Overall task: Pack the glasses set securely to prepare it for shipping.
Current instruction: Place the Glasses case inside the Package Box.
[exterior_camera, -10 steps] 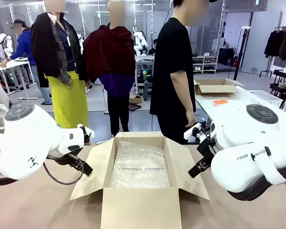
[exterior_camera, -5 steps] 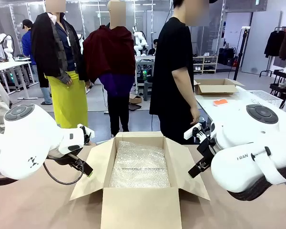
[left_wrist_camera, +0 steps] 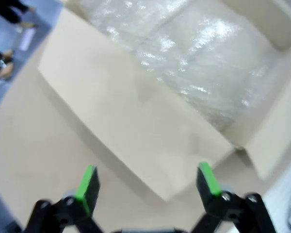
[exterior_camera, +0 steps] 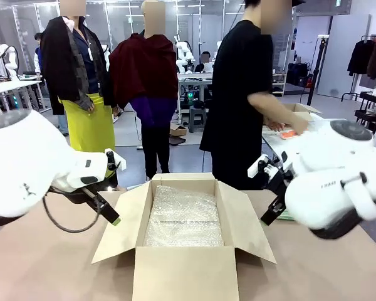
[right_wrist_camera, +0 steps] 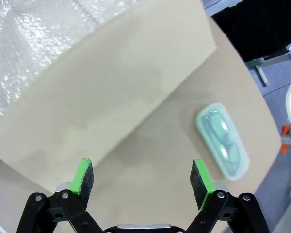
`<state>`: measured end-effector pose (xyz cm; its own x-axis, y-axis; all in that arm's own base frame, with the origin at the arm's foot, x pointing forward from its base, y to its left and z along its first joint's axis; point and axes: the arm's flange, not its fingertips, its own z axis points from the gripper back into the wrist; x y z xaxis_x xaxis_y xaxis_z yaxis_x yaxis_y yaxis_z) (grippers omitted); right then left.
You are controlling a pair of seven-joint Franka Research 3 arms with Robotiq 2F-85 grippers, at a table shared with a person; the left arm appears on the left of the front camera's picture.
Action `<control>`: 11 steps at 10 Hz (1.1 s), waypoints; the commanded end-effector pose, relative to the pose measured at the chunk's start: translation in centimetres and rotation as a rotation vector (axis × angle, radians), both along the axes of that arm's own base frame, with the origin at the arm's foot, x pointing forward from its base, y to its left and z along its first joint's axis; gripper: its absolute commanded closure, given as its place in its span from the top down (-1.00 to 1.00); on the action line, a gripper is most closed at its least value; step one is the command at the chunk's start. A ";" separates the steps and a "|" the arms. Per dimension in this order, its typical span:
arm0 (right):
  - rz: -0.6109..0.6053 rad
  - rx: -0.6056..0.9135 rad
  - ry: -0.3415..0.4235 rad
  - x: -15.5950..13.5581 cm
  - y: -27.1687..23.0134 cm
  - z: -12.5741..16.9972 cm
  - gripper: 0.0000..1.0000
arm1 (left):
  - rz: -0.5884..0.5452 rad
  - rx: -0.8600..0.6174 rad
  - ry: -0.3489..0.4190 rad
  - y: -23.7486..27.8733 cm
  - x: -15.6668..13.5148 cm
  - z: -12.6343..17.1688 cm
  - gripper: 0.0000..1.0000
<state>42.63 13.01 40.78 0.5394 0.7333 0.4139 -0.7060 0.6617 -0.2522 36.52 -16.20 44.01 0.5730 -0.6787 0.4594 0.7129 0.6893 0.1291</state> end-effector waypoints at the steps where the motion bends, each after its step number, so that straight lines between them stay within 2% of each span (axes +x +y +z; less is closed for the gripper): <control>1: 0.205 -0.099 0.039 3.4 -3.3 3.1 1.00 | -0.177 -0.002 0.083 2.5 -4.1 3.5 1.00; 2: 0.377 -0.188 0.104 5.2 -5.1 4.1 1.00 | -0.251 -0.002 0.084 2.4 -5.9 4.9 1.00; 4: 0.489 -0.222 0.182 9.6 -7.6 4.7 1.00 | -0.338 0.002 0.076 2.5 -9.3 6.7 1.00; 5: 0.569 -0.283 0.203 11.3 -8.5 4.3 1.00 | -0.365 -0.005 0.090 2.4 -11.0 7.3 1.00; 7: 0.636 -0.281 0.254 13.7 -9.6 3.3 1.00 | -0.379 0.001 0.076 1.7 -12.9 7.7 1.00; 8: 0.618 -0.276 0.243 14.4 -9.7 2.8 1.00 | -0.398 0.009 0.084 1.2 -13.3 7.5 1.00; 9: 0.594 -0.274 0.241 12.1 -9.7 3.2 1.00 | -0.361 0.014 0.071 1.6 -10.9 9.3 1.00; 11: 0.594 -0.274 0.241 12.1 -9.7 3.2 1.00 | -0.361 0.014 0.071 1.6 -10.9 9.3 1.00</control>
